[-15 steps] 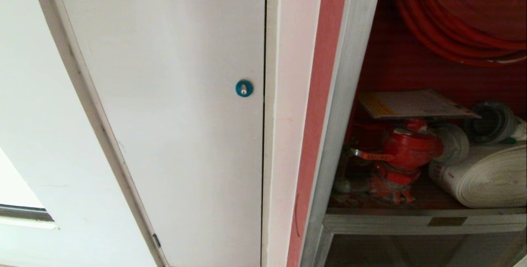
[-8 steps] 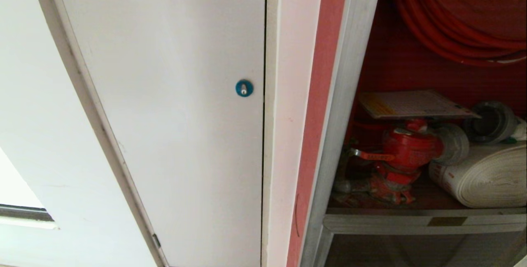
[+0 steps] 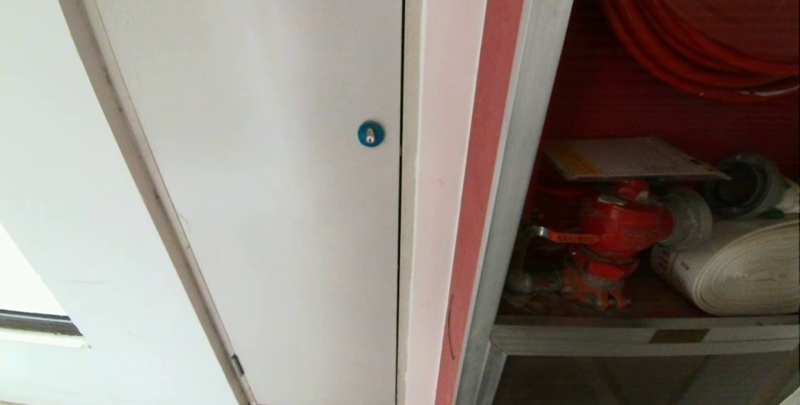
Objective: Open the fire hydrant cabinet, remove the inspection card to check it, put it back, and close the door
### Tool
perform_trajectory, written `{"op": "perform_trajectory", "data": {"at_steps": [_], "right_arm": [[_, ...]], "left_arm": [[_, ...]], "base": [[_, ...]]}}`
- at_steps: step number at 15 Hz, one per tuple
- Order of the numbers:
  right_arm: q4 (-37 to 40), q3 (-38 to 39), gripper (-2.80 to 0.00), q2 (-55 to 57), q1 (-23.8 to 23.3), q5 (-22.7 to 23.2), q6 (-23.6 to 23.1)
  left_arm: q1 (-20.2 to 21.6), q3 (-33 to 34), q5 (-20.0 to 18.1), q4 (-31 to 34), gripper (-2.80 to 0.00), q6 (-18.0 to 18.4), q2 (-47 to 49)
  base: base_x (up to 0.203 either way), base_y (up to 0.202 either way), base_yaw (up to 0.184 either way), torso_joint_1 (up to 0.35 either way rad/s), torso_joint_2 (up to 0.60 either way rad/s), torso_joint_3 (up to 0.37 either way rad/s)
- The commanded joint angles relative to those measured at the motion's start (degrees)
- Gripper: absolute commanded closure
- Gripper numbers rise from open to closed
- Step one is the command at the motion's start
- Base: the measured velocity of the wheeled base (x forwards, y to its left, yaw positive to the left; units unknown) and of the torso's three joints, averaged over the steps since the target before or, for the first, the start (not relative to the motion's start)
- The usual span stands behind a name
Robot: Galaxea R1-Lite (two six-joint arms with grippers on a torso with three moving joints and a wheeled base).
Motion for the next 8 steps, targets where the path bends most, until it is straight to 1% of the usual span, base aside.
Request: {"op": "perform_trajectory", "data": {"at_steps": [1,8], "right_arm": [[0.0,0.0,0.0,0.07,0.02,0.02,-0.03],[0.0,0.0,0.0,0.07,0.02,0.02,-0.03]], "left_arm": [[-0.02,0.0,-0.02,0.02,0.0,0.02,0.11],[-0.02,0.0,-0.02,0.02,0.0,0.02,0.11]], "base": [[0.0,0.0,0.0,0.0,0.0,0.0],[0.0,0.0,0.0,0.0,0.0,0.0]]}}
